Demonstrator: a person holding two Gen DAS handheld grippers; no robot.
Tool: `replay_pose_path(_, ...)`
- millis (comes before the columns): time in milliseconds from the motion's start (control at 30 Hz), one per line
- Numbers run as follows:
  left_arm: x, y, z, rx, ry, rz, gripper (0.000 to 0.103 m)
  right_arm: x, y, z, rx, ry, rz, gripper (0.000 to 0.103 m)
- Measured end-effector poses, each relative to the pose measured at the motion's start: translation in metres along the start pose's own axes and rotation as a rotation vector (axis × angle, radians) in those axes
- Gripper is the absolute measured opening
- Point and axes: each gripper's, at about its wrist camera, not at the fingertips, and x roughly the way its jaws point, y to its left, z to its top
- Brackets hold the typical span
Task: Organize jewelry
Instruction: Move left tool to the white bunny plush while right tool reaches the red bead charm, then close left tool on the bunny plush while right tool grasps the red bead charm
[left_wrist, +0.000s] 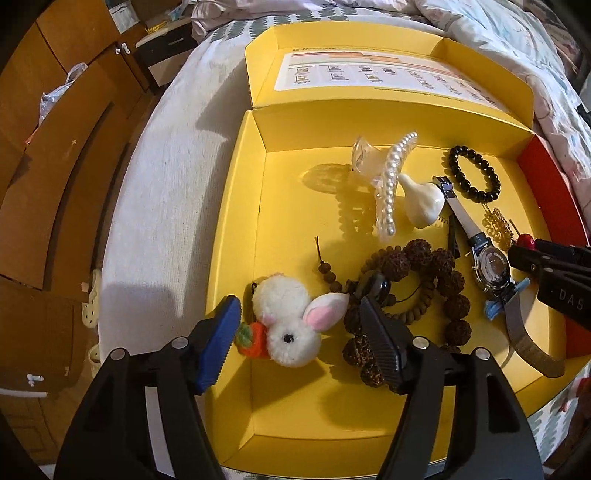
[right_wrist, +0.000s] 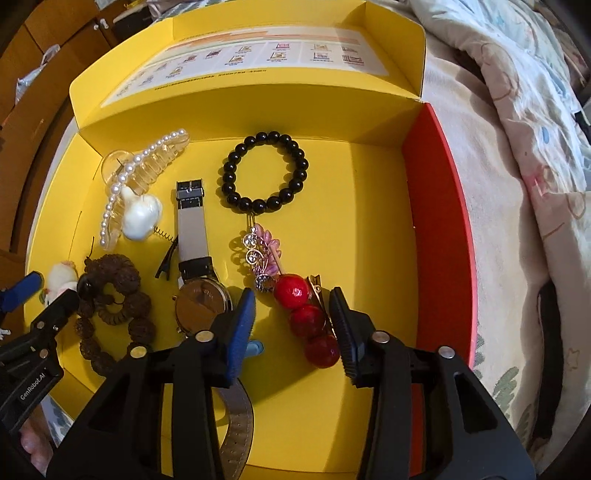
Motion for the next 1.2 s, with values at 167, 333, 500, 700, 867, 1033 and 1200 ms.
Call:
replay_pose_path(167, 0.002, 0.0, 0.001, -0.007, 0.022, 0.007, 0.048, -0.001, 0.003, -0.003, -0.012, -0.006, -0.039, 0.031)
replay_pose_path(333, 0.01, 0.003, -0.002, -0.013, 0.04, 0.046, 0.039, -0.002, 0.005, -0.006, -0.013, -0.004, -0.045, 0.03)
replay_pose_path(500, 0.01, 0.005, -0.003, -0.013, 0.037, 0.047, 0.038, -0.004, 0.004, -0.009, -0.013, -0.004, -0.041, 0.03)
replay_pose_path(700, 0.011, 0.005, -0.003, -0.014, 0.036, 0.058, 0.033, -0.005, 0.004, -0.01, -0.011, -0.002, -0.047, 0.029)
replay_pose_path(867, 0.011, 0.01, -0.002, -0.028, 0.04, 0.04, 0.029, -0.006, 0.004, -0.011, -0.012, 0.009, -0.047, 0.029)
replay_pose_path(1033, 0.006, 0.013, -0.002, -0.04, 0.045, 0.014, 0.027, -0.009, -0.004, -0.012, 0.011, 0.01, -0.023, 0.029)
replay_pose_path(1200, 0.0, 0.015, -0.002, -0.048, 0.034, 0.003, 0.027, -0.017, -0.01, -0.009, 0.022, -0.009, 0.001, 0.029)
